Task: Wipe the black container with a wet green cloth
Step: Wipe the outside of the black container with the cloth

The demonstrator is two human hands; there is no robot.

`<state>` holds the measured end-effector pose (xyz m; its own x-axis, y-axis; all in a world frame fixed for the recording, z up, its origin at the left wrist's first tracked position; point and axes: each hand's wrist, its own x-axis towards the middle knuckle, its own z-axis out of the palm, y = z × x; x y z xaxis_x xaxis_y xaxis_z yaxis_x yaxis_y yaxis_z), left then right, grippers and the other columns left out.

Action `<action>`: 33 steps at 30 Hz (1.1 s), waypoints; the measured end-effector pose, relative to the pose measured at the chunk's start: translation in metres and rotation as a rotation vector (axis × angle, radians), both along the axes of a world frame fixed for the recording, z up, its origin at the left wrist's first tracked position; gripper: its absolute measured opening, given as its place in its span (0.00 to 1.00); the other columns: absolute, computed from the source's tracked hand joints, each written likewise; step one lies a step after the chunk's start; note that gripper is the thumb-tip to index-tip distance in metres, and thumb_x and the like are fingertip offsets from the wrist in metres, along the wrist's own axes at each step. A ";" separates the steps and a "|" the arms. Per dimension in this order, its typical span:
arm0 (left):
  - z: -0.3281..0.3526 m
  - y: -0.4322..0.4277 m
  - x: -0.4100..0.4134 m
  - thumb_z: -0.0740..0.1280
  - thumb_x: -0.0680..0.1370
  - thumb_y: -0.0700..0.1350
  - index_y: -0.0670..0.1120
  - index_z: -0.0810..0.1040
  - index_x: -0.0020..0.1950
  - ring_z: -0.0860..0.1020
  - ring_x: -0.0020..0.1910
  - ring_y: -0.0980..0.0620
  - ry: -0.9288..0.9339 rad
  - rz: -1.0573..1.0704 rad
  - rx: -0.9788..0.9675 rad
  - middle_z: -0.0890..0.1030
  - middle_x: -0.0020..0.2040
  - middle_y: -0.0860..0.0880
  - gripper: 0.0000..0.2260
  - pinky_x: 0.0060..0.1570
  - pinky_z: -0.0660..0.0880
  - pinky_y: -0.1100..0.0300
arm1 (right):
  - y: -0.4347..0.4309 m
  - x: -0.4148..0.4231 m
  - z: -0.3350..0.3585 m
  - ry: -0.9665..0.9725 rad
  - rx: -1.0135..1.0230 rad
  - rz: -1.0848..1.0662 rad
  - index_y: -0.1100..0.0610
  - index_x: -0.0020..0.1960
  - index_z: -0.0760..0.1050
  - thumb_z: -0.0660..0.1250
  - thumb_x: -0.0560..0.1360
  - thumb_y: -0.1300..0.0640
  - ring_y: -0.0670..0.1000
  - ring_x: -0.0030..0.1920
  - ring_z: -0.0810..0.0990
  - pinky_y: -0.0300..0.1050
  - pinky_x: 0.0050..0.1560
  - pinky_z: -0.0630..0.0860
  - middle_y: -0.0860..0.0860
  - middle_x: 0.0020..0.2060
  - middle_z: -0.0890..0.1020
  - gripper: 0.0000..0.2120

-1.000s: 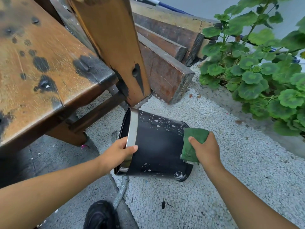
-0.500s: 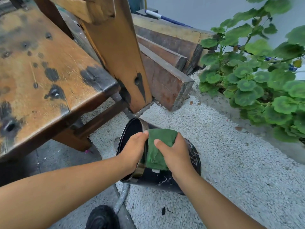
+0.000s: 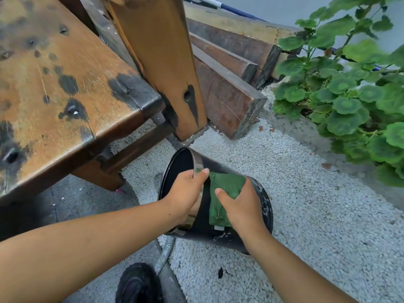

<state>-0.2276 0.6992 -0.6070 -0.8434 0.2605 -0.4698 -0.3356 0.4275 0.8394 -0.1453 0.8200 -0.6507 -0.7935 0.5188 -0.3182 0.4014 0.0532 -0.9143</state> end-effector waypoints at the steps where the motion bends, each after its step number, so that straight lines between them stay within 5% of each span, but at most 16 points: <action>1: 0.001 0.000 0.000 0.64 0.82 0.53 0.46 0.70 0.40 0.69 0.36 0.53 0.010 0.001 -0.015 0.70 0.36 0.48 0.15 0.33 0.67 0.64 | 0.004 0.001 -0.004 -0.011 0.006 -0.010 0.44 0.50 0.70 0.75 0.73 0.48 0.39 0.38 0.81 0.37 0.34 0.74 0.43 0.43 0.81 0.14; 6: -0.005 -0.013 -0.007 0.64 0.83 0.53 0.42 0.76 0.45 0.78 0.39 0.57 -0.011 0.002 -0.065 0.79 0.43 0.44 0.16 0.33 0.72 0.74 | 0.026 0.008 -0.031 -0.094 0.030 -0.061 0.49 0.54 0.71 0.74 0.74 0.50 0.43 0.40 0.80 0.38 0.34 0.72 0.46 0.43 0.80 0.14; 8: -0.007 -0.019 -0.012 0.63 0.83 0.55 0.40 0.79 0.49 0.80 0.44 0.59 -0.057 -0.026 -0.054 0.84 0.48 0.46 0.18 0.40 0.73 0.70 | 0.038 0.011 -0.043 -0.137 0.002 -0.095 0.51 0.54 0.71 0.74 0.75 0.52 0.45 0.41 0.80 0.40 0.34 0.72 0.48 0.44 0.81 0.14; 10: -0.008 -0.022 -0.014 0.63 0.82 0.56 0.40 0.80 0.47 0.80 0.44 0.66 -0.085 -0.032 -0.059 0.87 0.46 0.57 0.20 0.46 0.67 0.68 | 0.049 0.014 -0.053 -0.172 -0.027 -0.133 0.53 0.56 0.72 0.74 0.75 0.53 0.46 0.43 0.80 0.41 0.35 0.73 0.49 0.46 0.81 0.14; 13: -0.009 -0.025 -0.017 0.64 0.81 0.59 0.53 0.82 0.40 0.75 0.37 0.81 -0.098 -0.072 -0.050 0.82 0.35 0.72 0.15 0.49 0.61 0.68 | 0.059 0.018 -0.063 -0.209 -0.003 -0.163 0.54 0.56 0.72 0.74 0.75 0.53 0.45 0.41 0.79 0.39 0.34 0.71 0.49 0.45 0.81 0.15; 15: -0.005 -0.031 -0.018 0.67 0.77 0.63 0.55 0.83 0.51 0.74 0.55 0.71 -0.153 -0.125 -0.036 0.82 0.51 0.69 0.14 0.63 0.60 0.63 | 0.061 0.018 -0.066 -0.225 0.025 -0.171 0.54 0.55 0.71 0.74 0.75 0.53 0.44 0.39 0.78 0.38 0.32 0.69 0.49 0.44 0.80 0.15; 17: 0.005 -0.040 -0.022 0.74 0.68 0.66 0.49 0.77 0.67 0.72 0.69 0.55 -0.282 -0.229 -0.039 0.78 0.67 0.58 0.33 0.75 0.59 0.52 | 0.062 0.019 -0.068 -0.233 0.040 -0.165 0.54 0.55 0.71 0.74 0.75 0.53 0.44 0.39 0.77 0.38 0.31 0.68 0.48 0.43 0.79 0.15; 20: 0.006 -0.066 -0.020 0.77 0.70 0.54 0.48 0.78 0.68 0.76 0.69 0.41 -0.407 -0.500 -0.058 0.83 0.66 0.48 0.28 0.75 0.64 0.40 | 0.060 0.020 -0.068 -0.232 0.043 -0.141 0.53 0.54 0.70 0.74 0.75 0.52 0.45 0.39 0.78 0.39 0.31 0.70 0.49 0.43 0.80 0.15; 24: -0.008 -0.091 -0.002 0.70 0.79 0.42 0.46 0.81 0.66 0.81 0.65 0.45 -0.329 -0.401 0.038 0.84 0.64 0.47 0.14 0.70 0.72 0.44 | 0.054 0.018 -0.063 -0.211 0.032 -0.104 0.52 0.53 0.71 0.74 0.75 0.53 0.45 0.40 0.79 0.40 0.32 0.71 0.48 0.44 0.80 0.14; 30: -0.002 -0.076 -0.001 0.66 0.82 0.46 0.46 0.84 0.61 0.83 0.61 0.49 -0.237 -0.184 0.083 0.86 0.59 0.48 0.11 0.69 0.72 0.47 | 0.047 0.002 -0.033 -0.097 -0.086 -0.180 0.48 0.50 0.73 0.75 0.74 0.54 0.45 0.41 0.82 0.34 0.28 0.73 0.48 0.45 0.82 0.11; 33: 0.017 -0.053 -0.009 0.67 0.81 0.49 0.48 0.85 0.55 0.82 0.59 0.58 -0.211 -0.164 0.058 0.87 0.57 0.53 0.09 0.70 0.65 0.50 | 0.036 -0.006 -0.008 0.006 -0.186 -0.201 0.47 0.50 0.74 0.76 0.73 0.54 0.48 0.43 0.84 0.41 0.35 0.79 0.49 0.46 0.84 0.12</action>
<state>-0.2364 0.6467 -0.5903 -0.6730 0.4167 -0.6111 -0.4359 0.4440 0.7829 -0.1516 0.8564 -0.6588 -0.6827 0.5990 -0.4186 0.3816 -0.1962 -0.9032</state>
